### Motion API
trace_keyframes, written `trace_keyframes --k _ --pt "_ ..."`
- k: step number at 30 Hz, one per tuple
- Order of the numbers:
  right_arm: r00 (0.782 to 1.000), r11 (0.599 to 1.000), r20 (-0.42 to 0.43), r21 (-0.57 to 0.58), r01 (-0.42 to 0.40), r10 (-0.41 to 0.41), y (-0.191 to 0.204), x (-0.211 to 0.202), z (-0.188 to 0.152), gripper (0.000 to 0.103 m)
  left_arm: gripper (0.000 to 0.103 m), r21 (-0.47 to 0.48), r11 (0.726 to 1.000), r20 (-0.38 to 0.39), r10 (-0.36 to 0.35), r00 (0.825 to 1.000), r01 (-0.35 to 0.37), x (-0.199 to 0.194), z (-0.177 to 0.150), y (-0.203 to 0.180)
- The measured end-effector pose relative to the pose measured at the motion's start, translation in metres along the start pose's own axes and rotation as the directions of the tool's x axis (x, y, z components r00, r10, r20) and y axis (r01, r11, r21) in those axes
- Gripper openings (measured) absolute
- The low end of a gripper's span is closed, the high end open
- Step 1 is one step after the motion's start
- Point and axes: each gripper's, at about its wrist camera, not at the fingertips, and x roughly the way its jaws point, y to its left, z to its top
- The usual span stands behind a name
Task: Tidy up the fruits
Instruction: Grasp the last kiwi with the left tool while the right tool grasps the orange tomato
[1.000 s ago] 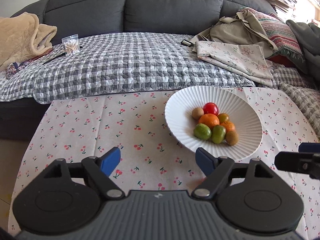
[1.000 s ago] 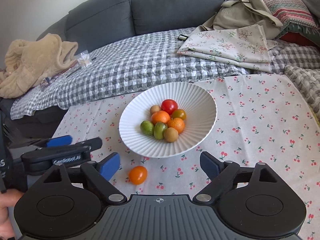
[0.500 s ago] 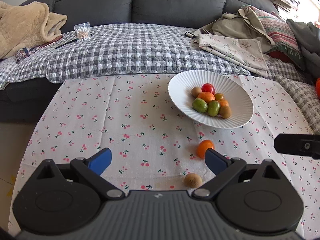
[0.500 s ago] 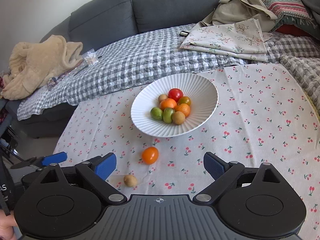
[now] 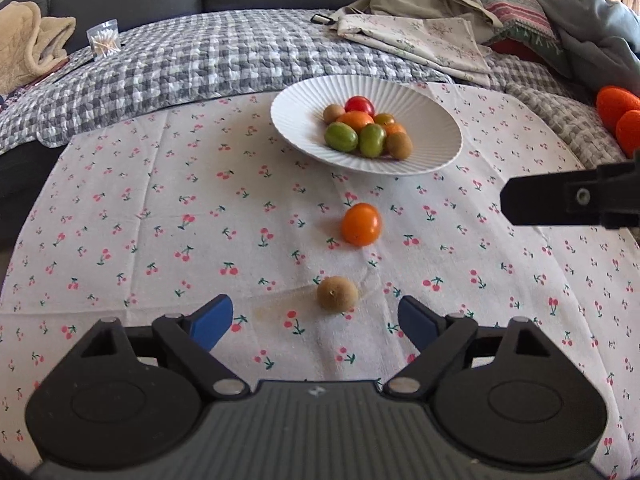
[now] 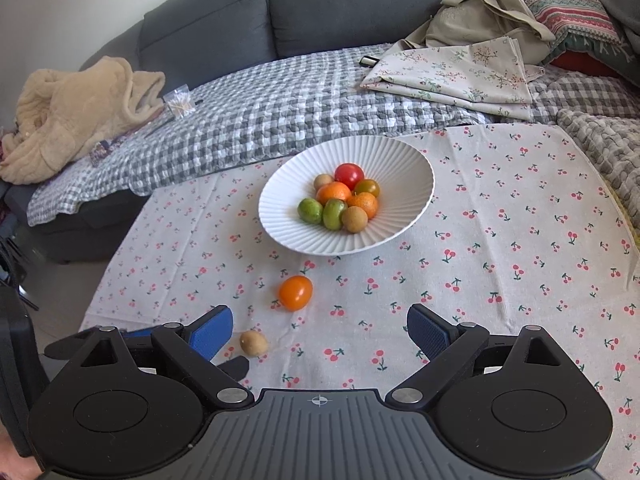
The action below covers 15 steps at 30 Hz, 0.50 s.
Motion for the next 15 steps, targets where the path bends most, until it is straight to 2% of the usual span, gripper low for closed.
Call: trace_keyframes --k 4,6,8,10,12,13,15 --pt "0.999 0.999 -0.014 -0.016 0.030 -0.030 -0.002 0.010 -0.003 0.096 0.081 0.010 1.000 -0.001 0.012 1.000 -0.012 0.013 -0.005 -0.004" --pt "0.999 0.999 -0.018 -0.017 0.041 -0.042 -0.003 0.015 -0.004 0.096 0.071 0.023 1.000 -0.011 0.014 1.000 -0.014 0.021 -0.007 -0.006" --pt "0.998 0.998 -0.028 -0.020 0.053 -0.054 -0.004 0.021 -0.005 0.096 0.048 0.032 0.999 -0.025 0.024 0.999 -0.023 0.029 -0.009 -0.006" --pt "0.998 0.998 -0.033 -0.021 0.058 -0.059 -0.005 0.026 -0.006 0.096 0.036 0.027 0.999 -0.027 0.018 0.999 -0.017 0.035 -0.010 -0.005" --pt "0.997 0.998 -0.037 -0.025 0.061 -0.062 -0.006 0.029 -0.007 0.096 0.029 0.023 1.000 -0.013 0.004 1.000 -0.004 0.036 -0.009 -0.004" --pt "0.997 0.998 -0.040 -0.027 0.061 -0.062 -0.006 0.031 -0.007 0.096 0.021 0.025 1.000 -0.011 -0.004 1.000 0.004 0.035 -0.009 -0.004" --pt "0.997 0.998 -0.040 -0.032 0.060 -0.062 -0.006 0.033 -0.008 0.096 0.021 0.020 1.000 -0.014 -0.005 1.000 0.005 0.033 -0.008 -0.003"
